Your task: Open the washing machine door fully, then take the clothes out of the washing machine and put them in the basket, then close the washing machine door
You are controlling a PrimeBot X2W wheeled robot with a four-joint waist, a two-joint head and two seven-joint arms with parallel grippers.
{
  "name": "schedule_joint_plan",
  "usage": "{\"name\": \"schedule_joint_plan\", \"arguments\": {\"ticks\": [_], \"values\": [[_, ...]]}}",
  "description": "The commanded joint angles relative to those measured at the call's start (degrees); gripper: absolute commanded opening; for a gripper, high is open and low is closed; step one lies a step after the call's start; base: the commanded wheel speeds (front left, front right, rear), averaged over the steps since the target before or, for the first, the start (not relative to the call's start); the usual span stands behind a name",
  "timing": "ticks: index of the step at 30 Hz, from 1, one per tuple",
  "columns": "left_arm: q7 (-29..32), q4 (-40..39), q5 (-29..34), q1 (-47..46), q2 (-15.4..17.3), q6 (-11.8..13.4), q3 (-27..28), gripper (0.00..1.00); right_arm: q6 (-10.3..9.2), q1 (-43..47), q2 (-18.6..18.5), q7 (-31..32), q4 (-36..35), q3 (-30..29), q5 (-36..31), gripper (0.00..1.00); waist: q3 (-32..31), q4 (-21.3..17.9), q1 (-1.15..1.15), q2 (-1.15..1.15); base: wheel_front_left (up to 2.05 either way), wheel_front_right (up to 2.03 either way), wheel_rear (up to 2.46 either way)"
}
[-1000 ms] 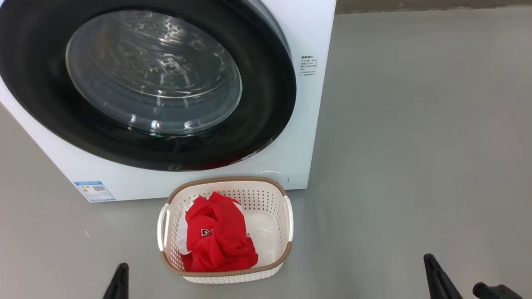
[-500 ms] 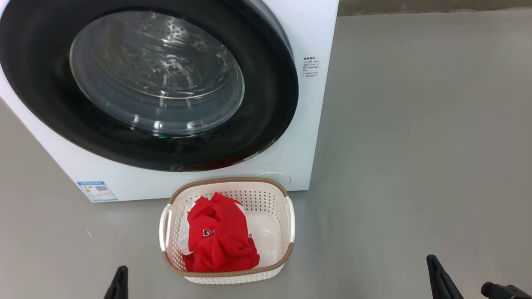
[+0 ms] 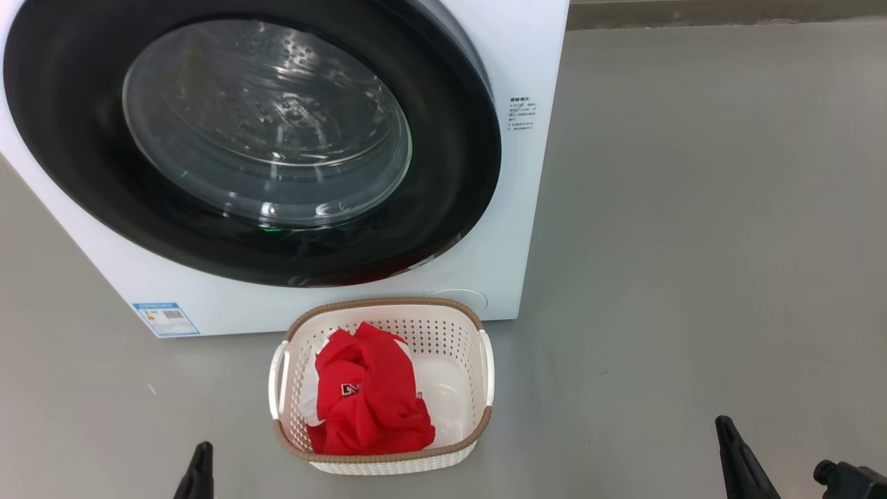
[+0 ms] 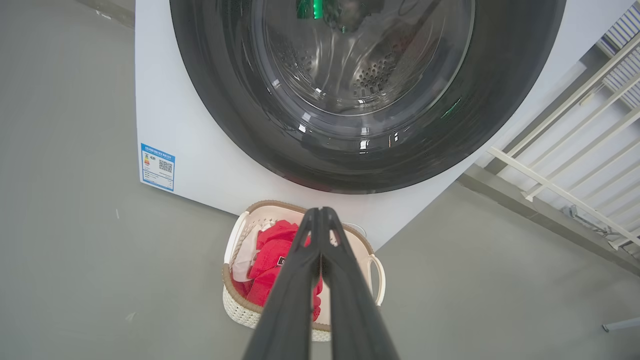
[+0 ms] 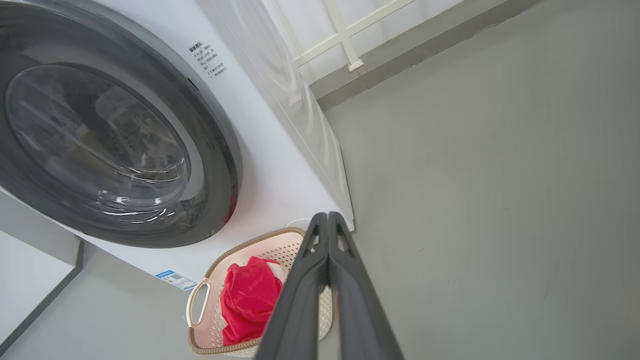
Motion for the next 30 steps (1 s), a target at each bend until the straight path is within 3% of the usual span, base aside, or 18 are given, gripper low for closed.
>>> {"name": "schedule_joint_plan", "arguments": {"ticks": [1,30], "values": [[0.4,-1.1,-2.1,-2.3,0.5,-0.1,0.9,0.0,-0.02,-2.6,-1.1,0.4,-1.2,0.3,2.3,0.0,0.0,0.1,-0.01,0.0,0.0,0.0,0.0],[5.1,-0.4,-18.6,-5.1,-0.3,-0.2,1.8,0.0,-0.03,-6.3,-1.8,4.7,-1.0,0.0,19.0,0.0,-0.6,0.8,-0.01,0.0,0.0,0.0,0.0]]}}
